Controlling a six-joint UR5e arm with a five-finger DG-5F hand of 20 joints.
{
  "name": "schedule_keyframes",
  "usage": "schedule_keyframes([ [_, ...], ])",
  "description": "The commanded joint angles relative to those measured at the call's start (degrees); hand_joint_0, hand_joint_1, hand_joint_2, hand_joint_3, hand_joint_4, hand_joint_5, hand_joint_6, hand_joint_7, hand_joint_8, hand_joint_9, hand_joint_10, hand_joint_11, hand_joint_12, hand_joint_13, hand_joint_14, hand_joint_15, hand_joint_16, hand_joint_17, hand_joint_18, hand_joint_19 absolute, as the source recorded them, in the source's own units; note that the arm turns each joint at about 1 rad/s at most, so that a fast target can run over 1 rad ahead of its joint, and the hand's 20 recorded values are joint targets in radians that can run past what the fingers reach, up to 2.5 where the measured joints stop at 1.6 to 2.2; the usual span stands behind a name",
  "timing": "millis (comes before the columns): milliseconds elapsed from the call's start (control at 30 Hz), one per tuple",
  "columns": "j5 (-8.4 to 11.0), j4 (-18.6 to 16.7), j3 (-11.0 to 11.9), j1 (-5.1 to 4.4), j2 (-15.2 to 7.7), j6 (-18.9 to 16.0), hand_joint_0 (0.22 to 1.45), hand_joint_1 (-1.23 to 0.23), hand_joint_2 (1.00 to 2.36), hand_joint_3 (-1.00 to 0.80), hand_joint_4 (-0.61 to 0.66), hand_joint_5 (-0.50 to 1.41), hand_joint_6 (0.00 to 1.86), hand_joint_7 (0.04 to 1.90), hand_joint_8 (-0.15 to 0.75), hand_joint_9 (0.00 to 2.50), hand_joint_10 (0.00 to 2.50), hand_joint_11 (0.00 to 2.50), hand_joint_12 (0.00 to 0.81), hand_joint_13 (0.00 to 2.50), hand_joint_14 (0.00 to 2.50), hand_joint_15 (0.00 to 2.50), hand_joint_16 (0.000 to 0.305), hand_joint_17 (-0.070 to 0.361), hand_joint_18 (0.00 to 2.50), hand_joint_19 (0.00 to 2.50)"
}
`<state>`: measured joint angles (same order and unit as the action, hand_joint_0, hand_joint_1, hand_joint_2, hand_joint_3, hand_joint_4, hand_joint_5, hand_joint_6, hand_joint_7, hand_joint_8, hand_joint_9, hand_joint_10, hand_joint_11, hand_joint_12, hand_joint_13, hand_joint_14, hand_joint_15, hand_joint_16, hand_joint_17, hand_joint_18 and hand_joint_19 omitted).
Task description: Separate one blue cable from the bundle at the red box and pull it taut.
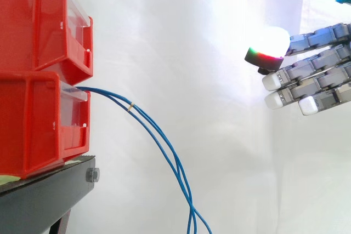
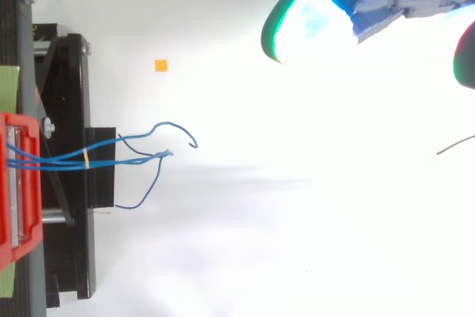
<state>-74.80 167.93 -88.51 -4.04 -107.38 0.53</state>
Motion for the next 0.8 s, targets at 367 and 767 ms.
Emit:
schedule_keyframes([
  [367, 0.00, 0.3, 0.0, 0.09, 0.0, 0.0, 0.50, -0.55, 1.00, -0.50, 0.15, -0.26, 0.50, 0.77, 0.273, 0.29, 0.01, 0.28, 0.358, 0.26, 0.01, 0.16, 0.054, 0.121, 0.27, 0.49],
  [767, -0.26, 0.1, 0.0, -0.09, 0.0, -0.3, 0.51, -0.54, 1.00, -0.50, 0.16, -0.25, 0.50, 0.78, 0.275, 0.30, 0.01, 0.30, 0.360, 0.28, 0.01, 0.17, 0.054, 0.120, 0.30, 0.50],
])
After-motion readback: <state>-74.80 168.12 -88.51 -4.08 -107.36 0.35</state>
